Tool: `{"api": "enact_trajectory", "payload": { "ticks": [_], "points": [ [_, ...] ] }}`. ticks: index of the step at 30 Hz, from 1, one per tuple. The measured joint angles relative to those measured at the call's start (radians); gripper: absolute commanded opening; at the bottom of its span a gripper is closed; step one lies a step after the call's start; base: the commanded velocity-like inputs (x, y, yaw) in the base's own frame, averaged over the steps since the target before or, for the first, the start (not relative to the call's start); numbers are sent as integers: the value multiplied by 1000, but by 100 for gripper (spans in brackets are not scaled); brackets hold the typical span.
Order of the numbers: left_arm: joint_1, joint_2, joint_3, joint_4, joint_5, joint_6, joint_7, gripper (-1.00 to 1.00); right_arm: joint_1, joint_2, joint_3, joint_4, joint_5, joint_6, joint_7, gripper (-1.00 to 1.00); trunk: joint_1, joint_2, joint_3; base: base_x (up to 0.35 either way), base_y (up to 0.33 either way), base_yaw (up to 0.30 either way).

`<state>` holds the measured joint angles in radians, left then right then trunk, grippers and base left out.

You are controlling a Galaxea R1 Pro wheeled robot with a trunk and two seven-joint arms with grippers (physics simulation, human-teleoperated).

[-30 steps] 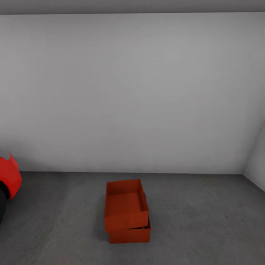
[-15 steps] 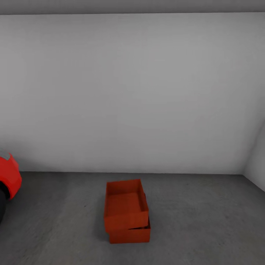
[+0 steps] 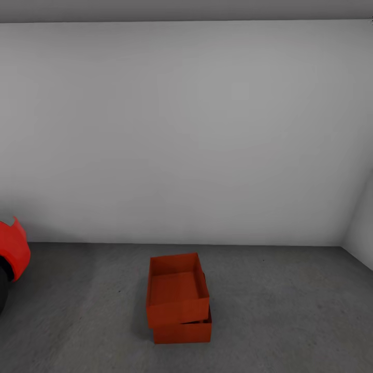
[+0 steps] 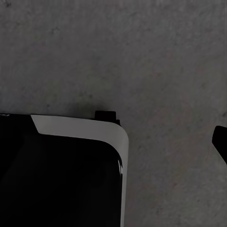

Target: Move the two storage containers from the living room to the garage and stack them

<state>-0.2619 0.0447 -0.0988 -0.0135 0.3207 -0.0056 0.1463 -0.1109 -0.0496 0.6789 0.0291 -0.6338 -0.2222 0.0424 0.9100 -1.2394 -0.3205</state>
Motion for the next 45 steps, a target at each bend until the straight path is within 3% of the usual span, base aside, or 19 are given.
{"api": "enact_trajectory", "payload": {
  "ticks": [30, 45],
  "points": [
    [0, 0, 0, 0, 0, 0, 0, 100, 0, 0, 0, 0, 0, 0, -4, 100, 0, 0, 47, 0, 0, 0],
    [0, 0, 0, 0, 0, 0, 0, 100, 0, -2, 5, 0, 12, 12, -4, 100, 0, 0, 50, 0, 0, 0]
  ]
}}
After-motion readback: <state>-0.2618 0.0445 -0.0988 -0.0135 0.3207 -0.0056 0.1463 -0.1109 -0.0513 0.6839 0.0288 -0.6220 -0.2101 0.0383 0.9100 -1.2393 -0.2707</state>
